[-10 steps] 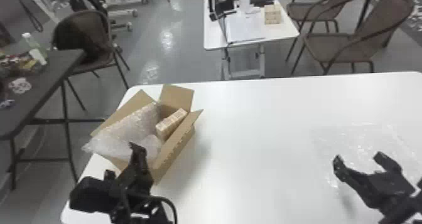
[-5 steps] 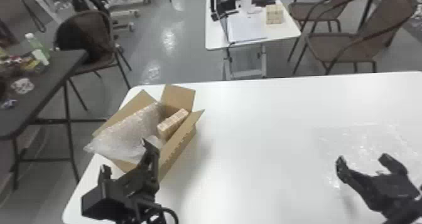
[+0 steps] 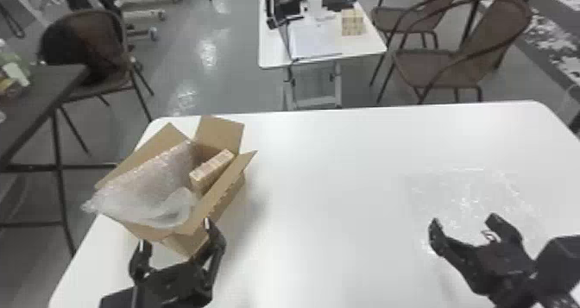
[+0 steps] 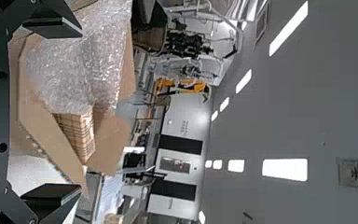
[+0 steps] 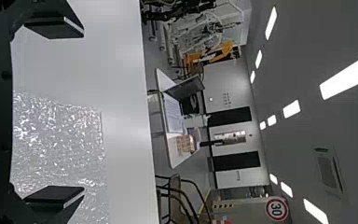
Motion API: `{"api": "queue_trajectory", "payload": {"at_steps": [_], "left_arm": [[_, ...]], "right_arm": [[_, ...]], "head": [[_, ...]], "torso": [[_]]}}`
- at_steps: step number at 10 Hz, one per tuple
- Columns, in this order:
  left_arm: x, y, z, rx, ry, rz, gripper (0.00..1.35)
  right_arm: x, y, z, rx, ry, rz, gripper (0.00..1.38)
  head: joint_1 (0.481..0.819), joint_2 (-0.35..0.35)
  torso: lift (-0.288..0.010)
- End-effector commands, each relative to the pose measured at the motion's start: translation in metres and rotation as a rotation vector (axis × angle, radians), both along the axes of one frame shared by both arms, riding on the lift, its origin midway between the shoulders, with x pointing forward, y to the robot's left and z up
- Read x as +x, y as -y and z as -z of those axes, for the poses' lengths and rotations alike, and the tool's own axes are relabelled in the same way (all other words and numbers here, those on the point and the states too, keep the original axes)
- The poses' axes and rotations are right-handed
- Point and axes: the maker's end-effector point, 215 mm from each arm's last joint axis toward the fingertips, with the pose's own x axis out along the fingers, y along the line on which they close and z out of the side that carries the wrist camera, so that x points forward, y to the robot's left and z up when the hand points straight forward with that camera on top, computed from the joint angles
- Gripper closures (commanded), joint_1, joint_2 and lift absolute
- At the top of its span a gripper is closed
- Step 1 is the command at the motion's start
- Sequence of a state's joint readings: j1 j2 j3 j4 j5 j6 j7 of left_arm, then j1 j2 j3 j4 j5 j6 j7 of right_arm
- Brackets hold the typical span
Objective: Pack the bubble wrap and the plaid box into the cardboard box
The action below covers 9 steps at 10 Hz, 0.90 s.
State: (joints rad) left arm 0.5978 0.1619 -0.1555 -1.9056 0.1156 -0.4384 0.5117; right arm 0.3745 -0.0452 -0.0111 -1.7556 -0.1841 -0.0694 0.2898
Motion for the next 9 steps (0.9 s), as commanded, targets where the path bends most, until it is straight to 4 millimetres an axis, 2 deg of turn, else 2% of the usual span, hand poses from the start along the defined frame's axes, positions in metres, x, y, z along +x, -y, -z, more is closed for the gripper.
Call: {"api": "queue_trajectory", "payload": {"at_steps": [1,3,6,7,9], "left_arm": [[-0.015,0.0,0.017,0.02,-0.062,0.02,0.13],[-0.024,0.0,0.041,0.103,-0.213,0.051,0.13],[-0.035,-0.002,0.047,0.119,-0.243,0.032,0.13],[-0.035,-0.003,0.045,0.135,-0.237,0.02,0.13],[-0.034,-0.003,0.043,0.137,-0.227,0.02,0.13]], "right_arm": [[-0.01,-0.009,0.009,0.018,-0.026,-0.002,0.12],[-0.024,-0.015,0.018,-0.015,-0.057,-0.003,0.13],[-0.034,-0.01,0.019,-0.061,-0.071,0.002,0.12],[-0.037,-0.009,0.024,-0.061,-0.083,0.007,0.12],[-0.035,-0.009,0.02,-0.079,-0.072,0.005,0.13]], "head": [[0.695,0.123],[0.695,0.14],[0.695,0.148],[0.695,0.151],[0.695,0.153]], "torso": [[-0.102],[-0.102],[-0.102],[-0.102],[-0.102]]}}
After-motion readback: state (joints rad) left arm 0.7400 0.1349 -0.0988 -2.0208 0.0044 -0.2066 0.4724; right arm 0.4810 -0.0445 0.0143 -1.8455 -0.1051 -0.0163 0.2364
